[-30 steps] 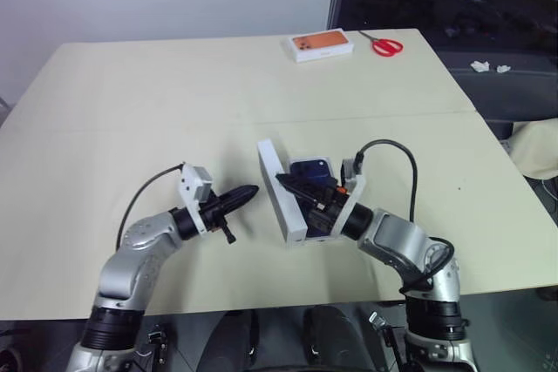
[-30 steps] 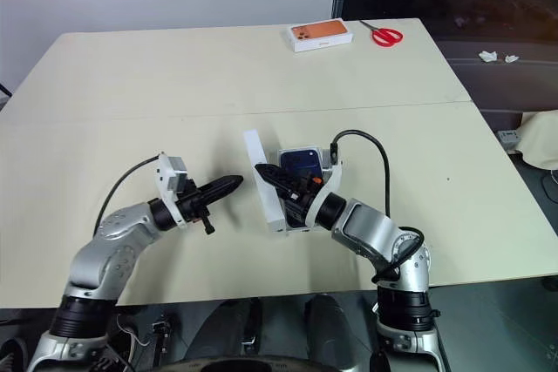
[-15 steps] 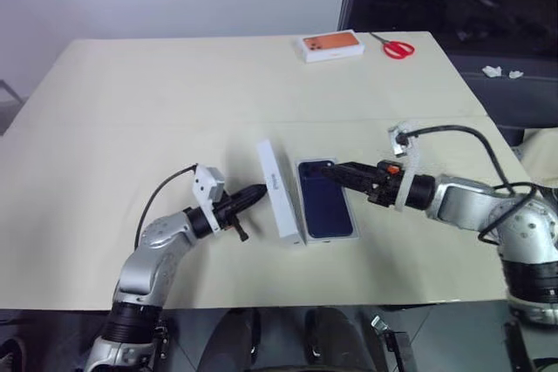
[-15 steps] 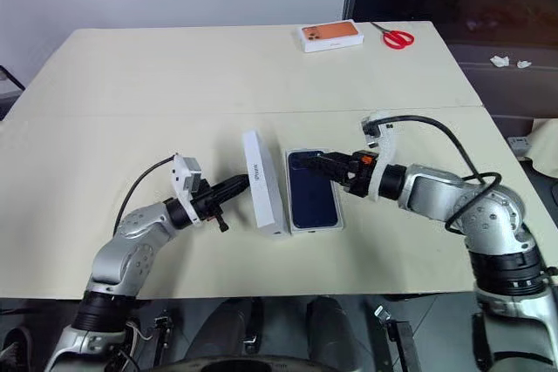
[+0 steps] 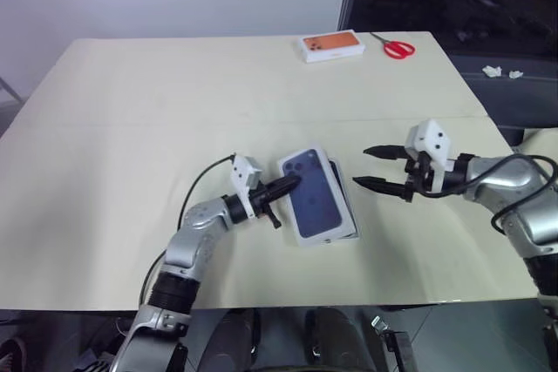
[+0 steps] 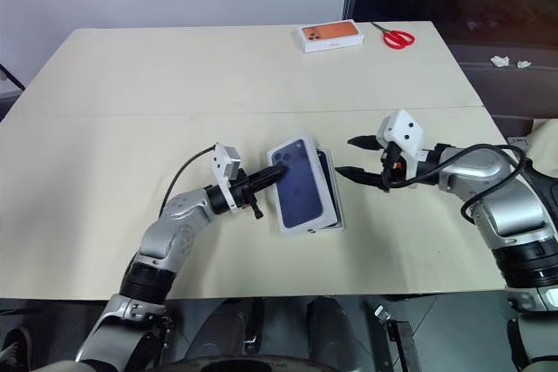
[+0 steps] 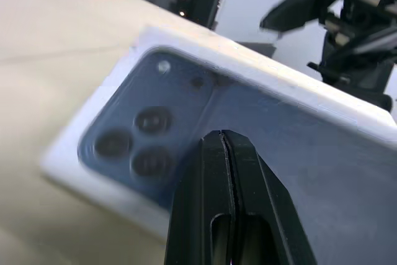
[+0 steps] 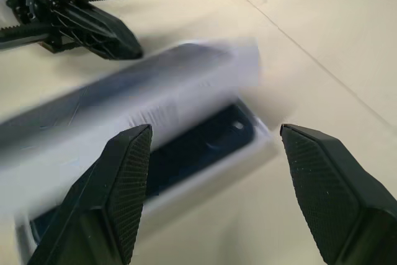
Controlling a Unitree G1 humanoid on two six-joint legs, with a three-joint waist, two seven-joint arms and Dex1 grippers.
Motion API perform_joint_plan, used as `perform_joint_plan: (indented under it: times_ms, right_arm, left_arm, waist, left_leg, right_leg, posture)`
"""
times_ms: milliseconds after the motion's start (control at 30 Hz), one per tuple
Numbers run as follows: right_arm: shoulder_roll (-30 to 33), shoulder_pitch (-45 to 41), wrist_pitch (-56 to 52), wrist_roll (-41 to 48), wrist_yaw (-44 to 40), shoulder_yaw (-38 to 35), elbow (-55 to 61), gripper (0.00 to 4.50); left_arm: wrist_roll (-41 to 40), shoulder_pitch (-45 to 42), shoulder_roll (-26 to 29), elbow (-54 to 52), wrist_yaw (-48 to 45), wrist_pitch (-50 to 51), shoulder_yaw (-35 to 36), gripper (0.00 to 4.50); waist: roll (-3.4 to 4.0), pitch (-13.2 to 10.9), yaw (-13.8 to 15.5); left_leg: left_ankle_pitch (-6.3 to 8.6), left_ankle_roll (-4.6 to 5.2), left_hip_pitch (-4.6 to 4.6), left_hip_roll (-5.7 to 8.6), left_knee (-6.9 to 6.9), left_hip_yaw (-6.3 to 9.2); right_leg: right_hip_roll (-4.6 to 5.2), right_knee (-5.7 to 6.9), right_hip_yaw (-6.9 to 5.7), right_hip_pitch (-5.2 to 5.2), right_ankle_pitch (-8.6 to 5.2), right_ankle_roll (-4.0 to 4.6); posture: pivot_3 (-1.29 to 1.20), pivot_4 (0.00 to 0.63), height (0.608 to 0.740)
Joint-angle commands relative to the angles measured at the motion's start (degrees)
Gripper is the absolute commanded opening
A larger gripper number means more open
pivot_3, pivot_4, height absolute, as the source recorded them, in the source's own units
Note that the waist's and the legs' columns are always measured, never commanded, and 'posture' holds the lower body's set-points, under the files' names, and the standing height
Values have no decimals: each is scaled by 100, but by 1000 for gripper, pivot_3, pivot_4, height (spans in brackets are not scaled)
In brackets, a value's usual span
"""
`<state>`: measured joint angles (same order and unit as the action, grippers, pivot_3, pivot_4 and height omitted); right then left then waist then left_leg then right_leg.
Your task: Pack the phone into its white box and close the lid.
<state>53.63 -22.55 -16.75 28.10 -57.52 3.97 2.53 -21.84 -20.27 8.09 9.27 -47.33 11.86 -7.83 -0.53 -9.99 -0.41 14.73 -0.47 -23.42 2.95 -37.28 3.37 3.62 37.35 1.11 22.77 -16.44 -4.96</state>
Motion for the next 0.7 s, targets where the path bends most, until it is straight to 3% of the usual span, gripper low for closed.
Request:
perform_joint_plan:
  times_ms: [33,233,333,500,700]
  right_arm:
    - [-160,63,196,-205,-112,-87,206,3443]
    - [-481,104,83,-424,-114,-60,298,3443]
    - [-638,39,-72,-404,-103,-98,334,2545]
    - [-753,50,75,-802,-102,47,296,73]
    - [-913,27,196,-1287,-4,250,159,23]
  left_arm:
    - [-17,-140,19,-151,-25,-152,101,0]
    - [-228,53,449,-710,21,233,406,0]
    - [-190,281,782,-1005,83,560,436,0]
    - [-125,447,982,-1049,109,974,300,0]
    - [301,436,1017,-766,41,965,-188,0]
  waist:
    - [0,0,-16]
    - [1,0,-18]
    - [3,1,-13]
    - [3,1,20]
    - [5,2,70]
  left_leg:
    - [0,0,0,-1,0,1]
    - [-1,-3,2,-2,3,2]
    - [-1,-4,2,-2,3,4]
    - [-1,-4,2,2,3,4]
    - [-1,-5,2,3,3,3]
  right_leg:
    - [0,0,0,0,0,0]
    - [0,2,5,3,0,0]
    - [2,1,5,2,0,1]
    - [7,0,4,1,0,1]
    - [7,0,5,2,1,2]
  posture:
    - [0,150,740]
    - [0,150,740]
    - [0,150,740]
    - [0,150,740]
    - [0,150,740]
